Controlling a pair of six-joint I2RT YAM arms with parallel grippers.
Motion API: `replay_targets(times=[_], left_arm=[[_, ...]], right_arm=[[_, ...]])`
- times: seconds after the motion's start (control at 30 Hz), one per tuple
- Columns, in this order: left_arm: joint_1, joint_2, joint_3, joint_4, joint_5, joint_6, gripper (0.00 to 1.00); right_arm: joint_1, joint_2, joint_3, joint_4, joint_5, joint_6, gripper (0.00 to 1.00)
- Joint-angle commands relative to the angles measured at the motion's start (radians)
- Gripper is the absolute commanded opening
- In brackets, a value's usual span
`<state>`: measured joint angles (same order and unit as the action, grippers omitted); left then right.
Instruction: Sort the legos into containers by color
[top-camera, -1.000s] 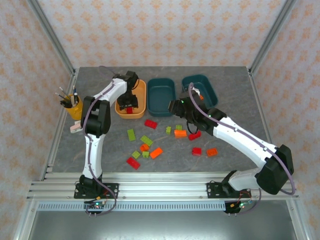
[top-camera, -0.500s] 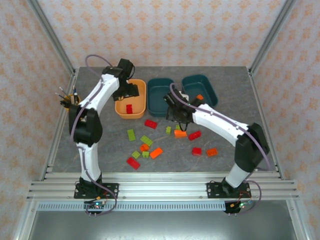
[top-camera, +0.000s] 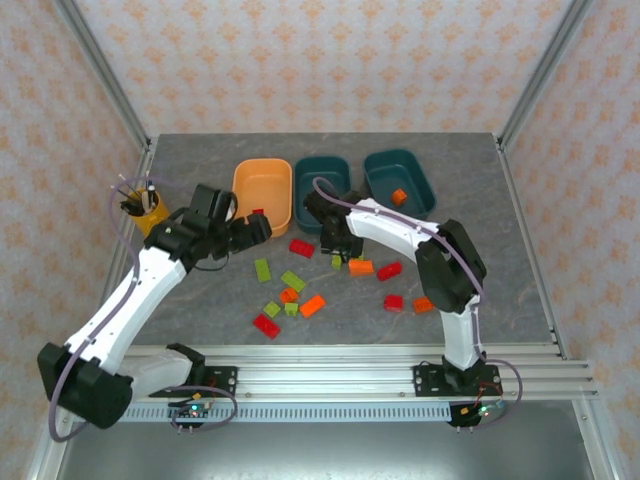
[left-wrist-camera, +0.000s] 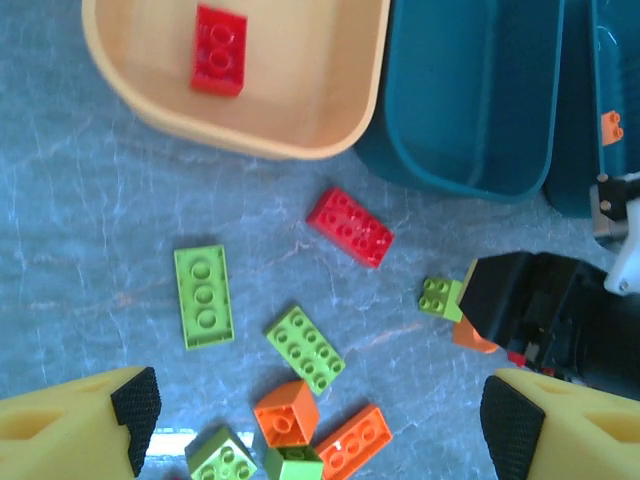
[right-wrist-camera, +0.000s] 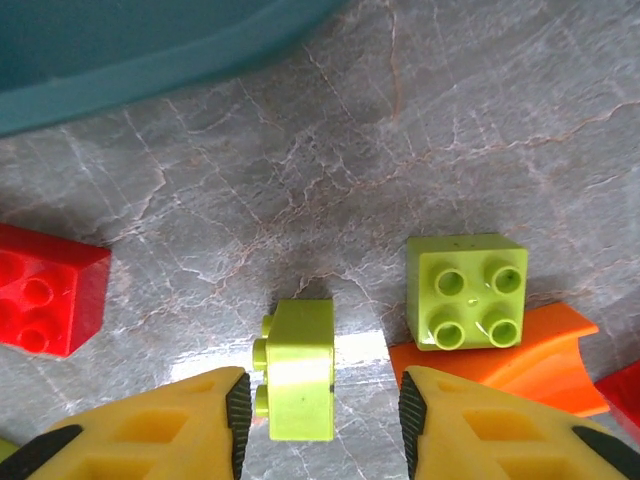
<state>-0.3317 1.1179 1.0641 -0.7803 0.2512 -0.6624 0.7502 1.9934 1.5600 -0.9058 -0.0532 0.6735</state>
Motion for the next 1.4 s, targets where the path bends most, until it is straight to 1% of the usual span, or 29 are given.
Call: replay_targets(times=[0.0,0.3,0.43,0.53,0.67,0.87,1.03,1.2,1.37], left_arm=[[-0.006,-0.090,-0.047,0.033,-0.003,-0.058,0.88],[-0.006,-0.176,-0.092,0.009,0.009,-0.075,0.88],[-0.007,-0.182,-0.096,0.013,0.018,-0.073,0.88],[-0.008,-0.182,-0.098,0.015,0.024,-0.072,0.88],[-0.007,-0.181,-0.104,0.017,0.022,-0.072,0.88],[-0.009,-0.185,-0.116,0.034,0.028,-0.084,0.88],[-0.012,-0.184,-0.130,0.048,0.031,-0.092,0.88],[-0.017,-0.182,-0.130,0.052,0.030,-0.092,0.88],[-0.024,-0.187,-0.135,0.048,0.029,-0.092,0.88]], right_arm=[[0.001,0.034,0.032,-0.026,-0.017,0.018,0.43],[0.001,0.088,0.037,-0.014,-0.026,0.018,0.40],[0.001,0.102,0.037,-0.001,-0.027,0.021,0.36],[0.001,0.108,0.046,-0.010,-0.028,0.019,0.36],[0.001,0.092,0.046,-0.026,-0.017,0.005,0.43],[0.003,0.025,0.016,-0.020,-0.025,-0.034,0.48],[0.004,0.033,-0.018,-0.020,-0.053,-0.052,0.49],[0.006,0.052,-0.017,0.000,-0.101,-0.079,0.54],[0.025,0.036,-0.002,0.016,-0.099,-0.114,0.61]])
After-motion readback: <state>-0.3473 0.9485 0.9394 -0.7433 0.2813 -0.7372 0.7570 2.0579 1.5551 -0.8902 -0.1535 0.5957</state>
